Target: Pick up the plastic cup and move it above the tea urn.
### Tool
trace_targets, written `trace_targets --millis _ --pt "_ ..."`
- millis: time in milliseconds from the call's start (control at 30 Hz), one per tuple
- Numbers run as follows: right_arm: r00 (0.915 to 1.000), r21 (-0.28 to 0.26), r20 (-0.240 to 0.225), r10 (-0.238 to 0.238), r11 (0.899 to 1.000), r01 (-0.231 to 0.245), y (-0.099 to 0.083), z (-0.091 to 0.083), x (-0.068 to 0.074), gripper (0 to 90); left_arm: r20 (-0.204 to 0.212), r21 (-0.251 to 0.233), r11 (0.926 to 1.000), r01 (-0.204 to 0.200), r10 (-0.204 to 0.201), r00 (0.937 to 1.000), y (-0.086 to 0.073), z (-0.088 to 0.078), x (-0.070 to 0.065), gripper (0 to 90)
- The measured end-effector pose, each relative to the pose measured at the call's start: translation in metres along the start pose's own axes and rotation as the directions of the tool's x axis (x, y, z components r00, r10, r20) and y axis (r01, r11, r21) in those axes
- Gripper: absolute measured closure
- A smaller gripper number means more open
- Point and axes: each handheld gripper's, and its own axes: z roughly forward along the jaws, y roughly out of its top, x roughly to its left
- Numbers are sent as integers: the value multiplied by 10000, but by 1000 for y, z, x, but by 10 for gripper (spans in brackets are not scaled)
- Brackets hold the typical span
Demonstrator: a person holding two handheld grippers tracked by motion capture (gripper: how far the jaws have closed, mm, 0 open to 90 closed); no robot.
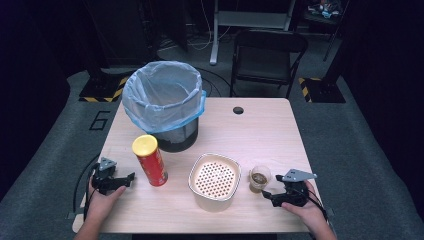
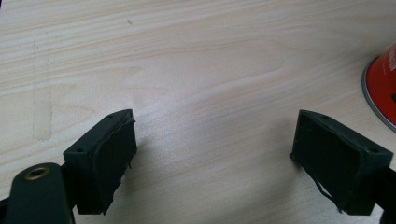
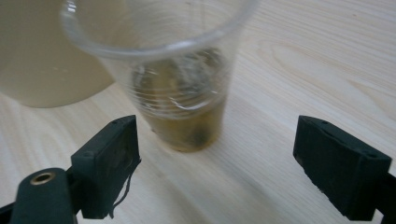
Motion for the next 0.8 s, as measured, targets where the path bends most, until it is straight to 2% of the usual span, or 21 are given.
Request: trace_targets --millis 33,167,233,300,367,533,633,667,733,800 --pt "9999 -93 -31 -105 9999 104 1 1 3 132 -2 -39 10000 7 -7 10000 0 0 0 134" --pt "10000 -362 59 -17 9993 20 7 2 11 102 -19 -44 10000 14 -14 10000 0 0 0 134" --pt "9994 -668 107 334 9972 -326 13 4 16 102 -5 -44 10000 17 -17 10000 0 0 0 134" --pt "9993 -792 115 362 9962 -352 15 5 18 102 -2 9 10000 7 -7 10000 0 0 0 134" --pt "9982 -1041 412 430 9938 -385 20 9 23 105 -5 5 10000 9 -9 10000 0 0 0 134" --pt "9957 -1074 813 454 9935 -365 26 18 26 115 -6 8 10000 7 -7 10000 0 0 0 134" --pt "9961 -1086 715 524 9931 -444 26 21 27 142 -4 10 10000 2 -2 10000 0 0 0 134" --pt "9966 -1080 759 317 9939 -234 27 23 28 145 6 23 10000 -27 27 10000 0 0 0 134" --pt "9967 -1099 756 301 9937 -216 28 23 28 150 8 20 10000 -8 8 10000 0 0 0 134" --pt "9964 -1185 743 399 9925 -309 29 25 29 164 6 26 10000 -35 35 10000 0 0 0 134"
